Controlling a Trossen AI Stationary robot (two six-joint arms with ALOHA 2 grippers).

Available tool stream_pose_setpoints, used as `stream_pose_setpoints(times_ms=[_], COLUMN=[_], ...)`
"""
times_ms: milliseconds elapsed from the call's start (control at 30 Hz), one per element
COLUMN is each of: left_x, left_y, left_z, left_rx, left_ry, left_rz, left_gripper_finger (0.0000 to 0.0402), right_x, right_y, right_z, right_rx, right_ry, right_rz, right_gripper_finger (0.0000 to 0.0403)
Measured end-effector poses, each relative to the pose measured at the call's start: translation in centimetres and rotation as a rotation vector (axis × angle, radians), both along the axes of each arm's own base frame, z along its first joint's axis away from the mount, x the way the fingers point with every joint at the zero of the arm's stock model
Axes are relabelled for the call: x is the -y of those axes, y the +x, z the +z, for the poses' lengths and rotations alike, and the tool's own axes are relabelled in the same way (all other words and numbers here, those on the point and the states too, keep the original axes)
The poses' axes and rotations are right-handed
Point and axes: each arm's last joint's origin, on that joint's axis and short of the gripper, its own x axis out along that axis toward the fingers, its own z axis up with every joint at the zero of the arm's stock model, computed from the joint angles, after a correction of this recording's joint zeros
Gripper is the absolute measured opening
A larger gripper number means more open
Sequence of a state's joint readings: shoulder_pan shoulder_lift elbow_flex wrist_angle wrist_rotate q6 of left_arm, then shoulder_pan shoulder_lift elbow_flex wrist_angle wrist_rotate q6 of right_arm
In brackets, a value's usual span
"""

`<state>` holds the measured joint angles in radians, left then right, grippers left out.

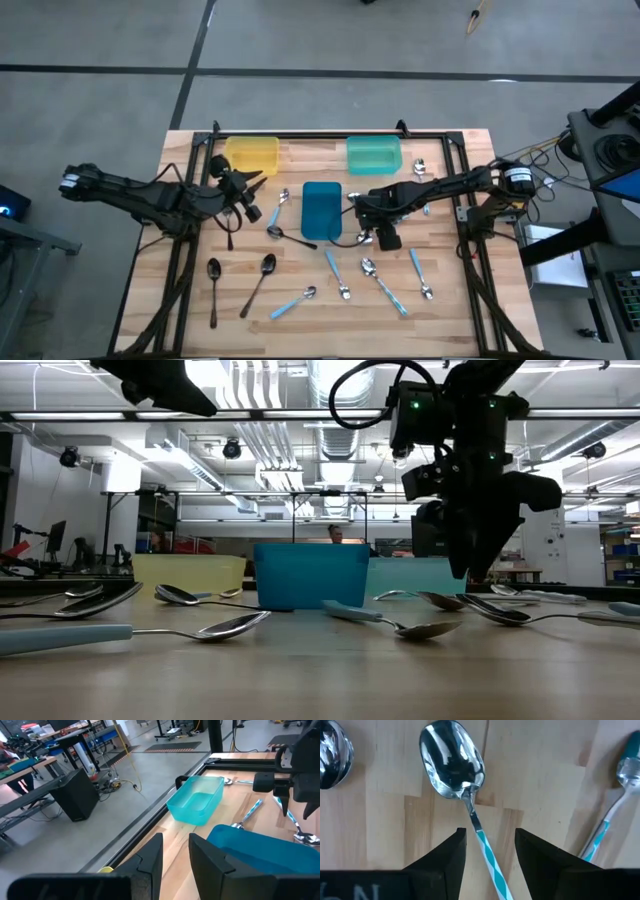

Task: Sort silverware by color (type)
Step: Put the white patterned spoon into the blue bin

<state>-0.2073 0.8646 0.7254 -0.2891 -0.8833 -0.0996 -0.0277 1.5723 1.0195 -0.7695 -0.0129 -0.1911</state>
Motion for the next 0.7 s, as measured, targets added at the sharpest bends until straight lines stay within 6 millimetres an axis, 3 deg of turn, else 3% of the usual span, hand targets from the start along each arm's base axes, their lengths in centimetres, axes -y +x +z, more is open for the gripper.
stream_pose_setpoints(times_ms=[400, 700], left_x=[0.1, 0.1], left_y=[0.2, 0.2], left_z=[-0.2, -0.1], left_rx=[0.000, 0.003], left_ry=[-0.009, -0.010], left_rz=[0.002, 0.002], left_gripper_finger=[0.0076, 0.0076], right_x=[-0.1, -0.1], right_y=[-0.2, 0.3], right_z=[-0.4, -2.9], right_rx=[-0.012, -0.095], right_ry=[-0.013, -0.011], right_rz=[-0.006, 0.005], right_gripper_finger=[0.0153, 0.0151])
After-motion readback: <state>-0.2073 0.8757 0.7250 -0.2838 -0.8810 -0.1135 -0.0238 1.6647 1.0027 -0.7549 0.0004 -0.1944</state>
